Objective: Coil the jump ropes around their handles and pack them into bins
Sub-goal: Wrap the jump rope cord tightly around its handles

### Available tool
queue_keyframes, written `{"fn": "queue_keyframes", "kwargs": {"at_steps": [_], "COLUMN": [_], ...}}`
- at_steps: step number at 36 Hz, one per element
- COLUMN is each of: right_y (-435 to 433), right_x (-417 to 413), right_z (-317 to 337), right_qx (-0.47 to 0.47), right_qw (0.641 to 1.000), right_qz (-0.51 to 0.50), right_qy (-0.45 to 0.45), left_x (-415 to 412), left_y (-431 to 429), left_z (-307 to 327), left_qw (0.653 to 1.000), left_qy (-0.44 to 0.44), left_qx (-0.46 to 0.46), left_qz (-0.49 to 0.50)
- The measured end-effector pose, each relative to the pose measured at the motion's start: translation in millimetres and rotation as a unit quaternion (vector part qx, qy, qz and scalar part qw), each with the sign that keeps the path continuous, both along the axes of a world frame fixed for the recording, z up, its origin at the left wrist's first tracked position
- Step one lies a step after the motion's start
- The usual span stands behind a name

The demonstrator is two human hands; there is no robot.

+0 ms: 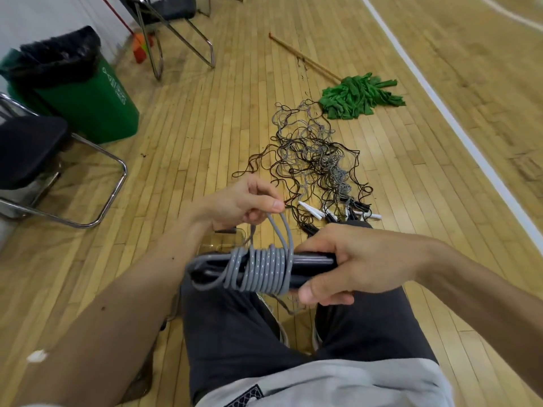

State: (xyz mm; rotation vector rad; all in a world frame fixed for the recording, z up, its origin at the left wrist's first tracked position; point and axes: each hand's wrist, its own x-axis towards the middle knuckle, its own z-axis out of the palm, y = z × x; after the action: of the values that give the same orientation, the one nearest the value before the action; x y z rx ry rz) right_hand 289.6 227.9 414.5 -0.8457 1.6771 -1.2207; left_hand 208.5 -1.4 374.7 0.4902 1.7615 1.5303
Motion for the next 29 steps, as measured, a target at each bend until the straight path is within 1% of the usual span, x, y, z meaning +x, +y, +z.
{"fn": "queue_keyframes", "kwargs": {"at_steps": [1, 2, 3, 4, 5, 6, 7, 8, 9, 10, 11, 14, 17, 20, 22, 24, 27, 29], "right_y": [0, 0, 0, 1, 2, 3, 4, 5, 5, 6, 7, 9, 13, 17, 19, 20, 21, 20], "right_x": [-1, -2, -3, -4, -5, -7, -7, -8, -9, -10, -11, -16, -25, -33, -36, -39, -44, -46], "right_z": [0, 0, 1, 1, 1, 0, 0, 0, 0, -1, -2, -11, -22, -38, -51, -61, -71, -77], "right_qx": [-0.014, -0.026, -0.037, -0.049, -0.062, -0.073, -0.08, -0.081, -0.077, -0.07, -0.066, -0.069, -0.046, 0.002, 0.046, 0.081, 0.114, 0.138], "right_qw": [1.0, 0.999, 0.998, 0.997, 0.995, 0.994, 0.992, 0.99, 0.988, 0.986, 0.983, 0.975, 0.962, 0.953, 0.946, 0.932, 0.91, 0.899], "right_qz": [-0.012, -0.026, -0.042, -0.058, -0.072, -0.084, -0.095, -0.109, -0.124, -0.141, -0.159, -0.208, -0.27, -0.302, -0.311, -0.326, -0.355, -0.357], "right_qy": [-0.001, -0.001, -0.003, -0.007, -0.011, -0.018, -0.028, -0.041, -0.054, -0.061, -0.062, -0.043, -0.021, 0.021, 0.077, 0.135, 0.181, 0.213], "left_x": [0, -2, -7, -18, -26, -25, -16, -2, 15, 24, 30, 40, 50, 58, 62, 65, 67, 68], "left_y": [2, -6, -20, -40, -55, -60, -58, -44, -24, -6, 6, 12, 14, 16, 18, 20, 22, 24], "left_z": [-7, -25, -49, -87, -122, -141, -136, -113, -81, -60, -47, -42, -45, -49, -50, -47, -44, -42], "left_qw": [1.0, 0.999, 0.997, 0.992, 0.987, 0.982, 0.983, 0.983, 0.985, 0.988, 0.99, 0.987, 0.986, 0.986, 0.988, 0.988, 0.986, 0.986], "left_qy": [-0.018, -0.032, -0.064, -0.111, -0.146, -0.169, -0.151, -0.128, -0.102, -0.085, -0.075, -0.054, -0.064, -0.05, -0.037, -0.028, -0.022, -0.013], "left_qx": [0.004, -0.008, -0.003, 0.006, 0.004, -0.011, -0.036, -0.038, -0.02, -0.002, -0.004, -0.009, -0.027, -0.031, -0.047, -0.063, -0.078, -0.097], "left_qz": [-0.006, 0.009, 0.032, 0.058, 0.072, 0.088, 0.103, 0.129, 0.136, 0.132, 0.123, 0.153, 0.154, 0.154, 0.146, 0.14, 0.143, 0.138]}}
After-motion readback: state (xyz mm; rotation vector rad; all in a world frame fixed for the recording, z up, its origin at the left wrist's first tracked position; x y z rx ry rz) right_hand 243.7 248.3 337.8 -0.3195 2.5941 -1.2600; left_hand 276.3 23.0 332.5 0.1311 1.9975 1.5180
